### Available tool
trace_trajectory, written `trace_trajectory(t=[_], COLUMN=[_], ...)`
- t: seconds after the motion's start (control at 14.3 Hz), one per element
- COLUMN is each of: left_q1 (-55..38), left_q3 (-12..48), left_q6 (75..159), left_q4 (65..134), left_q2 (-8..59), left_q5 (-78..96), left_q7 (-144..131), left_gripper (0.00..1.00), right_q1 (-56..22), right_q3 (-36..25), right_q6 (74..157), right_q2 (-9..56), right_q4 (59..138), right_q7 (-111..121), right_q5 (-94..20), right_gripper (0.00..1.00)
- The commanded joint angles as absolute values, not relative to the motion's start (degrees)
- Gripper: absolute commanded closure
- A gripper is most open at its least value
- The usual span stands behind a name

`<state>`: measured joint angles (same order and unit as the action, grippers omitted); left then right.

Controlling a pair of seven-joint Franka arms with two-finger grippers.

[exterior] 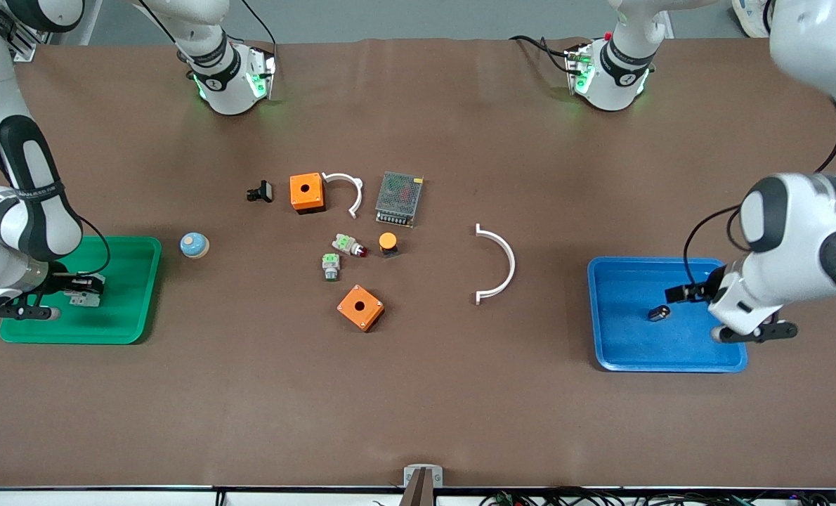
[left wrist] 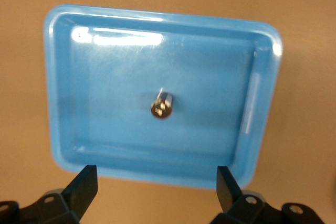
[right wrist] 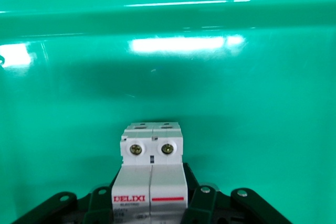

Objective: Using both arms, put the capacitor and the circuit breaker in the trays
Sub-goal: 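Release the capacitor and raise the left gripper while the right gripper lowers the breaker, then open the right gripper over the green tray, releasing the white breaker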

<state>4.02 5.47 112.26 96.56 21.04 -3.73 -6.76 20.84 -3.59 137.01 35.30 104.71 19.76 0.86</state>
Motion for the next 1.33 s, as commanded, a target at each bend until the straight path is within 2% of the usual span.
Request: trace_trajectory(t=[0.0, 0.07, 0.28, 0.35, 0.7, 0.98, 1.26], left_q1=[4.7, 4.7, 4.7, 4.7, 4.7, 4.2, 4.1], left_q3=[6.2, 6.2, 6.2, 6.2, 6.0, 6.2, 6.1], left_q6=[107.9, 105.1, 98.7, 96.7, 86.8, 86.8, 86.8], left_q4=[102.7, 102.4, 102.0, 101.0, 92.6, 88.3, 85.8], left_q2=[9.9, 7.7, 0.8, -0.7, -1.0, 0.4, 0.6], left_q5=[-2.1, -1.8, -0.6, 1.0, 1.9, 1.7, 1.1], left_q7=[-6.2, -6.1, -5.2, -4.5, -4.4, -5.5, -5.5], left_gripper=[0.00, 0.00, 0.00, 0.00, 0.00, 0.00, 0.00], right_q1=[22.1, 22.0, 21.0, 20.6, 15.7, 9.9, 4.1], right_q3=[-2.7, -2.7, -2.7, -2.6, -2.5, -2.4, -2.3], right_q6=[137.3, 137.1, 135.8, 133.1, 108.7, 102.8, 101.7], right_q2=[35.1, 35.0, 34.2, 33.6, 32.7, 27.2, 21.3], right_q4=[104.3, 104.2, 102.7, 101.1, 84.4, 84.5, 87.9], right_q7=[20.4, 20.7, 20.6, 20.6, 19.9, 10.9, 3.0], right_q5=[2.1, 2.0, 2.1, 2.2, 3.6, 3.3, 2.8], right_gripper=[0.24, 0.00, 0.00, 0.00, 0.00, 0.00, 0.00])
